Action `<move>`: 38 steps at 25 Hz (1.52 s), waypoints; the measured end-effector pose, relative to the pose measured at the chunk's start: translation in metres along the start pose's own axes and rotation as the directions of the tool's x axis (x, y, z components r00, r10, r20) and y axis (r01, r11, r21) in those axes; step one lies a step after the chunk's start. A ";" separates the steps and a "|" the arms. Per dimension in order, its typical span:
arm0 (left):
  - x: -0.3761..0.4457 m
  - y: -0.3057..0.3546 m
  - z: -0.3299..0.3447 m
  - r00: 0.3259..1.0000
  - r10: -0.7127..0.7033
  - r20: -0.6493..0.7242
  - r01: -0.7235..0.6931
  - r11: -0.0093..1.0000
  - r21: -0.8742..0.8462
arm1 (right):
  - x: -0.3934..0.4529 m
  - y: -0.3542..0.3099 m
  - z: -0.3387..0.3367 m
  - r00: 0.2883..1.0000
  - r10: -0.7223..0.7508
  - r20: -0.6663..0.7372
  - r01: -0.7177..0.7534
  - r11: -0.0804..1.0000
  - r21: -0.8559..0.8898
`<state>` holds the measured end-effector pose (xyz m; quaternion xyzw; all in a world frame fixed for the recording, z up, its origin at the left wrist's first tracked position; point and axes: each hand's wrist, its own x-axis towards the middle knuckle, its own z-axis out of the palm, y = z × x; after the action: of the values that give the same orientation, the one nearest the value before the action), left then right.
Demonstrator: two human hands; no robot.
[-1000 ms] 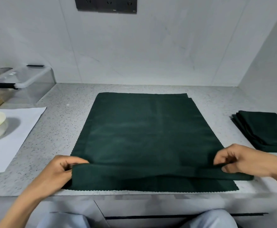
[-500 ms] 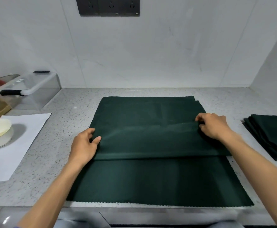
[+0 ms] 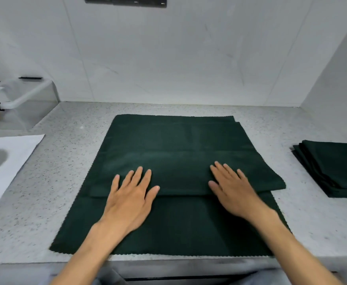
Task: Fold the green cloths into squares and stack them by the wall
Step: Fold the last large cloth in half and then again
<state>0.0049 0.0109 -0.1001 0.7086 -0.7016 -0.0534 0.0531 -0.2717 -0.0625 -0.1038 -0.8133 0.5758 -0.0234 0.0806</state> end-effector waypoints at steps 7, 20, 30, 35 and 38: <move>-0.019 0.006 0.002 0.995 -0.067 0.072 0.067 0.998 -0.004 | -0.031 0.000 0.011 0.999 0.050 -0.001 -0.050 0.997 -0.064; -0.019 0.009 0.011 0.990 -0.125 0.062 0.129 0.989 -0.067 | -0.025 0.007 0.014 0.999 0.041 0.015 -0.040 0.997 -0.071; -0.024 -0.001 -0.006 0.918 -0.381 0.107 0.381 0.924 0.026 | -0.026 0.006 0.009 0.997 0.048 0.055 -0.043 0.995 -0.087; 0.000 0.033 0.004 0.995 -0.006 -0.098 0.007 1.000 0.005 | -0.028 0.007 0.012 0.999 0.043 0.034 -0.041 0.997 -0.060; 0.002 0.040 0.020 0.999 -0.044 0.022 0.045 0.998 -0.041 | -0.030 0.001 0.005 0.997 0.084 -0.003 -0.084 0.996 -0.033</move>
<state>-0.0373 0.0083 -0.1136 0.7222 -0.6849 -0.0764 0.0591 -0.2823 -0.0341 -0.1070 -0.7897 0.6097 -0.0114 0.0677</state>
